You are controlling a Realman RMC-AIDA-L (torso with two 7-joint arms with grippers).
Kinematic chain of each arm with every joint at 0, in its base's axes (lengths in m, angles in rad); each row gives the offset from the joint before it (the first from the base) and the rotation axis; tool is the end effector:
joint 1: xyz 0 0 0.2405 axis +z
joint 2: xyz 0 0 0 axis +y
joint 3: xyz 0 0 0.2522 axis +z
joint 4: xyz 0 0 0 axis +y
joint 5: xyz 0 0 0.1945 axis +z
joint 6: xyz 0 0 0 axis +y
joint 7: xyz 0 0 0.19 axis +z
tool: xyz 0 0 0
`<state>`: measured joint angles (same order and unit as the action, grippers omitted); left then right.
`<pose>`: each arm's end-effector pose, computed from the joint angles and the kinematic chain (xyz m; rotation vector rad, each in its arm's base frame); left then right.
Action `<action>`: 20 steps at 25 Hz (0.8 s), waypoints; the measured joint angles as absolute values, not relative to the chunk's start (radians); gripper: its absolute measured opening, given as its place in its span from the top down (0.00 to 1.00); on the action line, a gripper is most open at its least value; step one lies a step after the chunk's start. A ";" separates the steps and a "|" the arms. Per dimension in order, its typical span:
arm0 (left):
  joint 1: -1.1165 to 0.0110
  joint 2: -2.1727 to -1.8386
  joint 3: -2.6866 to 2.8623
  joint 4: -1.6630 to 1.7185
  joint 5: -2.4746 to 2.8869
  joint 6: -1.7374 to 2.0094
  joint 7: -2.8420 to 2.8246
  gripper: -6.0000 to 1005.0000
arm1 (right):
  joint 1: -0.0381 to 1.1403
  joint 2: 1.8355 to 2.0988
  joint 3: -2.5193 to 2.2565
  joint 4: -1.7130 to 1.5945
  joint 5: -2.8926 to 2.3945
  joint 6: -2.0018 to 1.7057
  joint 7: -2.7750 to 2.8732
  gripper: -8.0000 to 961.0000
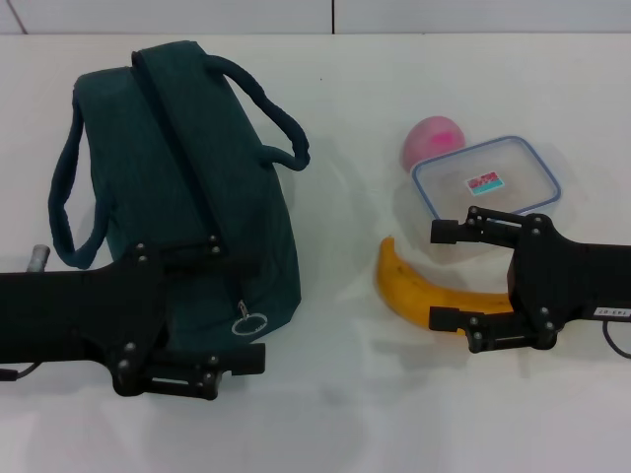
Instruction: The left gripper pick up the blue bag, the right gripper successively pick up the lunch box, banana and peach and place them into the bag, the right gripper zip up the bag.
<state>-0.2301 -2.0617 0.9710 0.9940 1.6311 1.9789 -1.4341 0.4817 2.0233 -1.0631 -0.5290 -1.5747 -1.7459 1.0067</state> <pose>-0.1982 0.2271 0.0070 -2.9326 -0.3350 -1.0707 0.1894 0.2813 -0.0425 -2.8498 0.0800 1.0703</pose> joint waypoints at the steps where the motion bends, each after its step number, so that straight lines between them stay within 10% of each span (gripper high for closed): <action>1: -0.229 -2.062 0.971 0.994 1.631 1.979 -1.433 0.14 | 0.482 2.023 -1.063 -0.528 -1.575 -1.745 1.005 0.11; 20: -0.200 -2.055 0.818 0.995 1.389 1.987 -1.453 0.15 | 0.489 2.023 -1.055 -0.517 -1.568 -1.728 0.985 0.11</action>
<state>-0.1995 -2.0553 0.8179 0.9953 1.3890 1.9869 -1.4532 0.4887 2.0232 -1.0545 -0.5169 -1.5682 -1.7284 0.9848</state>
